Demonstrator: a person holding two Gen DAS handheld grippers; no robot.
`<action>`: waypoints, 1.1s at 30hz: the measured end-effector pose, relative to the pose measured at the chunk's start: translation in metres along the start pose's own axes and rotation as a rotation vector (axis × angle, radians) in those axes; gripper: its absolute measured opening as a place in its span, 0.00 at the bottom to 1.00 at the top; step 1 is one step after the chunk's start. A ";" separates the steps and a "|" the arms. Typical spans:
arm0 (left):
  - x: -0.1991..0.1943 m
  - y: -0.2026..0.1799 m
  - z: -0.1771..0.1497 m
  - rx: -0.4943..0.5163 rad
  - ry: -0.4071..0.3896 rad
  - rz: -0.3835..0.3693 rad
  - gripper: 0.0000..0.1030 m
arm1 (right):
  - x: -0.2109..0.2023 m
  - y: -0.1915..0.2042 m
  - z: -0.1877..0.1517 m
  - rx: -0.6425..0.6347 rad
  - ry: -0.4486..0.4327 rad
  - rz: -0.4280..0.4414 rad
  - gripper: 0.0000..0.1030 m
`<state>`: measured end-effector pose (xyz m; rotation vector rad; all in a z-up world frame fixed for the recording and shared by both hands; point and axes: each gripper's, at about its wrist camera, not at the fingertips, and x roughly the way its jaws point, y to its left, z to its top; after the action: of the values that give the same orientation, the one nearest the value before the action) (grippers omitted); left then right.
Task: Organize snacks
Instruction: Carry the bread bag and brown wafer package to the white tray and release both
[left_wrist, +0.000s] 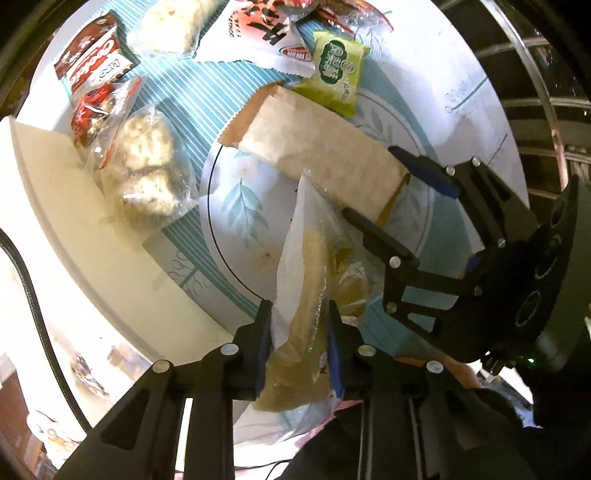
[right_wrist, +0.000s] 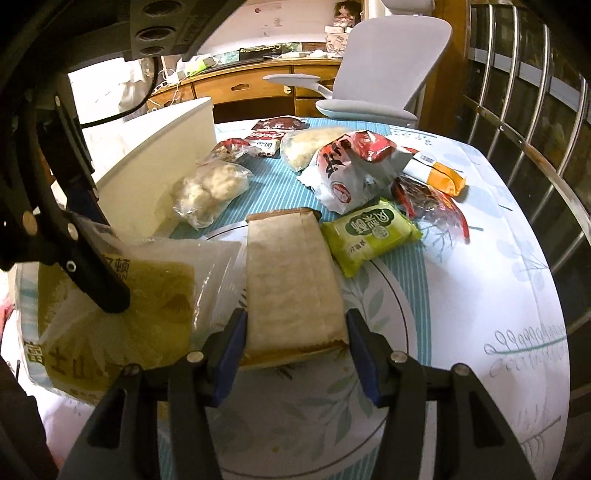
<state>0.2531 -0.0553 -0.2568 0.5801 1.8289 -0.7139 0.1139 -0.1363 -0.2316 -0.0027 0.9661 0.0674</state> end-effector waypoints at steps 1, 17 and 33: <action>-0.003 0.000 -0.003 -0.007 -0.011 -0.002 0.22 | -0.004 -0.001 0.000 0.012 0.000 0.002 0.53; -0.101 -0.009 -0.057 -0.036 -0.240 0.037 0.18 | -0.070 0.013 0.016 0.105 -0.082 -0.055 0.52; -0.166 0.029 -0.175 -0.186 -0.574 -0.055 0.18 | -0.129 0.068 0.038 0.183 -0.165 -0.076 0.53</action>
<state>0.2160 0.0789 -0.0581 0.1730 1.3558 -0.6546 0.0686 -0.0746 -0.1021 0.1332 0.8040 -0.0899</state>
